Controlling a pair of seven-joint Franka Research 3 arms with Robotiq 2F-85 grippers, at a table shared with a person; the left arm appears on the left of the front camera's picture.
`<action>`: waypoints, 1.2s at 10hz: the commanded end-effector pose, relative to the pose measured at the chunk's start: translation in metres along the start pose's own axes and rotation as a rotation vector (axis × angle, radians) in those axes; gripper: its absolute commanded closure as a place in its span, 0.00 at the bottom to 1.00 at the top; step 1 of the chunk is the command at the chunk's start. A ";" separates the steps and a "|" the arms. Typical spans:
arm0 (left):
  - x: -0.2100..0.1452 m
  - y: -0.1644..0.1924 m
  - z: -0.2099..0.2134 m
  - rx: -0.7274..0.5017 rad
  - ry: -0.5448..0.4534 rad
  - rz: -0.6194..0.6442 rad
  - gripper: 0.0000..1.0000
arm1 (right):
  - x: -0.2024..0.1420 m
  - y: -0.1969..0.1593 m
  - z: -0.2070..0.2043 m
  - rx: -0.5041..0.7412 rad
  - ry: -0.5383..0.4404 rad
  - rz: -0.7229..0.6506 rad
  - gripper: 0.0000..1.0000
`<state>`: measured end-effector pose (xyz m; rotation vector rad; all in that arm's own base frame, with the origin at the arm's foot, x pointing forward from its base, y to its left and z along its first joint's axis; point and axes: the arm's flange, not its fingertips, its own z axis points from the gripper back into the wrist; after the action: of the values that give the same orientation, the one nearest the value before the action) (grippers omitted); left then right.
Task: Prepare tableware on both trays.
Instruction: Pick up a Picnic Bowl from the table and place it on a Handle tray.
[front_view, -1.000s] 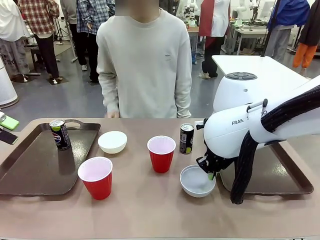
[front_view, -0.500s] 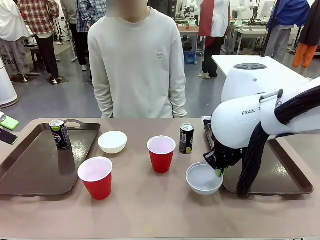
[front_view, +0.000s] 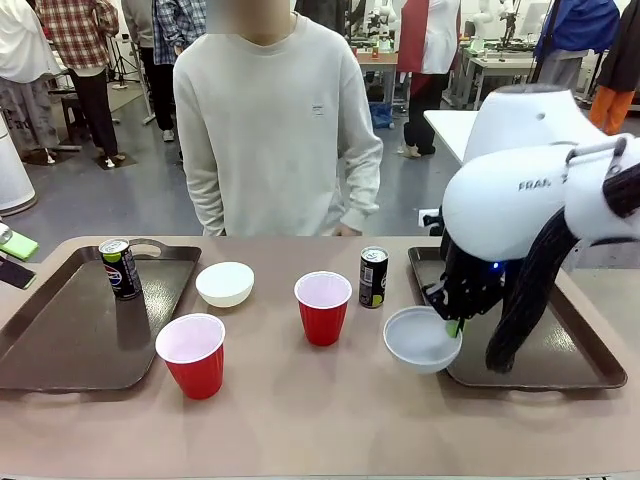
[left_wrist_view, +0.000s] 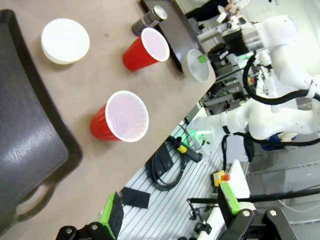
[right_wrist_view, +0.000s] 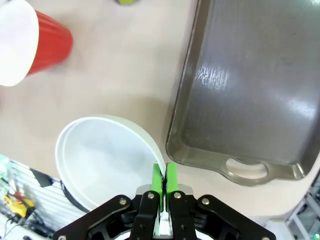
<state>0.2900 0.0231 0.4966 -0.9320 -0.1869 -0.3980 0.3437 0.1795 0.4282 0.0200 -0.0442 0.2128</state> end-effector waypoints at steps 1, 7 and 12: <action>0.000 0.000 -0.001 0.001 0.001 0.000 0.00 | 0.001 0.000 0.035 0.081 -0.003 0.000 1.00; 0.000 0.000 -0.001 0.001 0.001 0.000 0.00 | 0.002 0.004 0.042 0.046 -0.032 -0.007 1.00; 0.000 0.000 -0.001 0.001 0.001 0.000 0.00 | -0.117 -0.048 0.077 0.036 0.036 0.081 0.96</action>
<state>0.2901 0.0231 0.4965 -0.9322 -0.1866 -0.3976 0.2705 0.1332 0.4883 0.0601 0.0291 0.2934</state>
